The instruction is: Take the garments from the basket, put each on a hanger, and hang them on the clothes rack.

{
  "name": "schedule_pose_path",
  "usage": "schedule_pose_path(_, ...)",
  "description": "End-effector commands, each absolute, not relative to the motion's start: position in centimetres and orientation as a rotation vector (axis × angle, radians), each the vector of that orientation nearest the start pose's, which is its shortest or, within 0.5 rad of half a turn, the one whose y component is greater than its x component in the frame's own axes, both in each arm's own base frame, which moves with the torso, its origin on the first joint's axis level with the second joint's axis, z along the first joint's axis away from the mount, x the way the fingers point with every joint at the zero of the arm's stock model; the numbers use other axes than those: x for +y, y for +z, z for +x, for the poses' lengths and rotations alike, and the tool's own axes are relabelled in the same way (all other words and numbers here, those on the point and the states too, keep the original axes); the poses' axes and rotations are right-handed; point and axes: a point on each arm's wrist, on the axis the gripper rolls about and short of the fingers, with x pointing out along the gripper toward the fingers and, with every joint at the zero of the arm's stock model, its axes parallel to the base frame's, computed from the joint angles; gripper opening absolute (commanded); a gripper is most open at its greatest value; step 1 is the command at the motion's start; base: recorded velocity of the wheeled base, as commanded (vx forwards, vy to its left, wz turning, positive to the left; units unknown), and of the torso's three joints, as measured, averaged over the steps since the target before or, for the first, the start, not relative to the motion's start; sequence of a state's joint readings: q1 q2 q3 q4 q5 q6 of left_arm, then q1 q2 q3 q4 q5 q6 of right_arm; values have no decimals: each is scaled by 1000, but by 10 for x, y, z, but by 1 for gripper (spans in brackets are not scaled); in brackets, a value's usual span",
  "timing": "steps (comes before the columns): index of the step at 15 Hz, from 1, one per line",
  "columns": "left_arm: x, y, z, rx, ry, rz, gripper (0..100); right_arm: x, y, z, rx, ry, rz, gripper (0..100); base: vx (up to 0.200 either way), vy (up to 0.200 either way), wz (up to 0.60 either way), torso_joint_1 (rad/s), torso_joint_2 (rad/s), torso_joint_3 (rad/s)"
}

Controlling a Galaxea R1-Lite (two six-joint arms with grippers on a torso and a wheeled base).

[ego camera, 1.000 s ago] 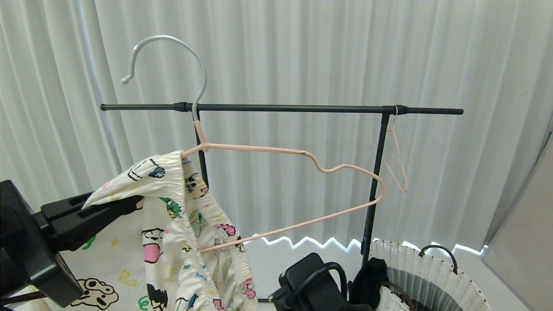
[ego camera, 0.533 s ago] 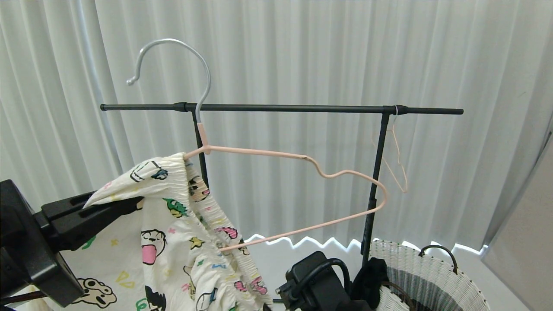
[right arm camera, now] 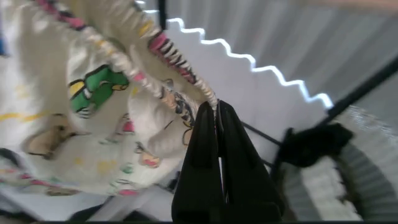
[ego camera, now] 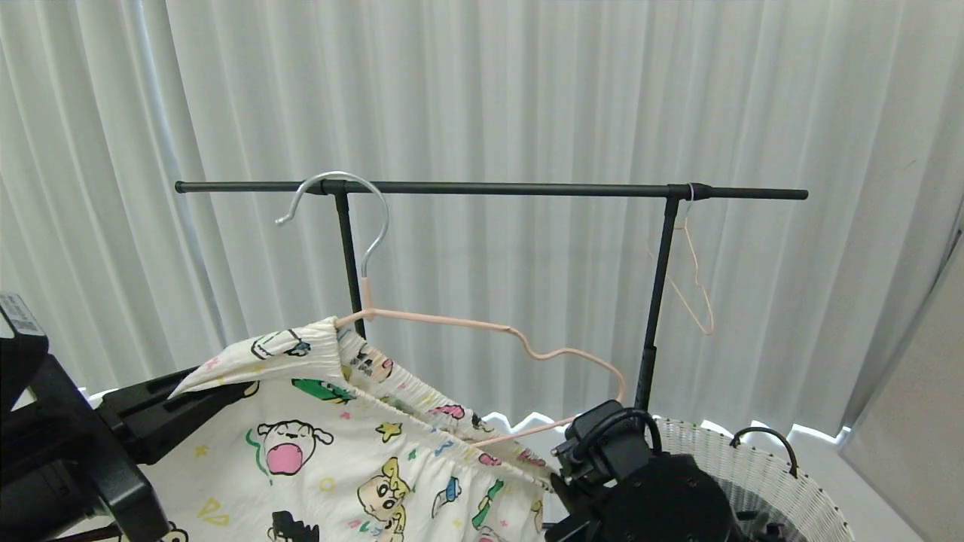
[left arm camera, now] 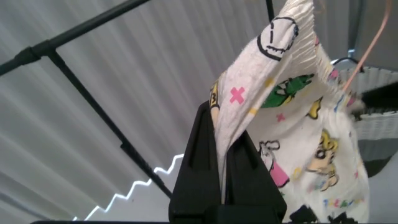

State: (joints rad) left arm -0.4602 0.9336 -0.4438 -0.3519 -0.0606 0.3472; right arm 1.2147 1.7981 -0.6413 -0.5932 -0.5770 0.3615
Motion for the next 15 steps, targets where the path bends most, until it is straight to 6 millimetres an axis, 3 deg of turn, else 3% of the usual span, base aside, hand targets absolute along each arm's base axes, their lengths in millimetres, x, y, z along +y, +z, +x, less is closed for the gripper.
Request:
schedule_pose_path(1,-48,206,101,67,-517,368,0,239,119,130,440,457,-95,0,0,0,0,0,0,0)
schedule_pose_path(4,-46,191,95,102,-525,382,0,222,128,153,409,377,-113,0,0,0,0,0,0,0)
schedule_pose_path(8,-41,168,85,145,-539,453,0,213,135,163,382,345,-124,0,0,0,0,0,0,0)
schedule_pose_path(10,-40,152,82,194,-549,513,0,210,144,160,356,382,-139,0,0,0,0,0,0,0)
schedule_pose_path(13,-38,134,92,324,-422,655,0,208,156,149,305,486,-247,0,0,0,0,0,0,0)
schedule_pose_path(15,-43,140,102,327,-427,648,0,216,155,136,302,545,-277,0,0,0,0,0,0,0)
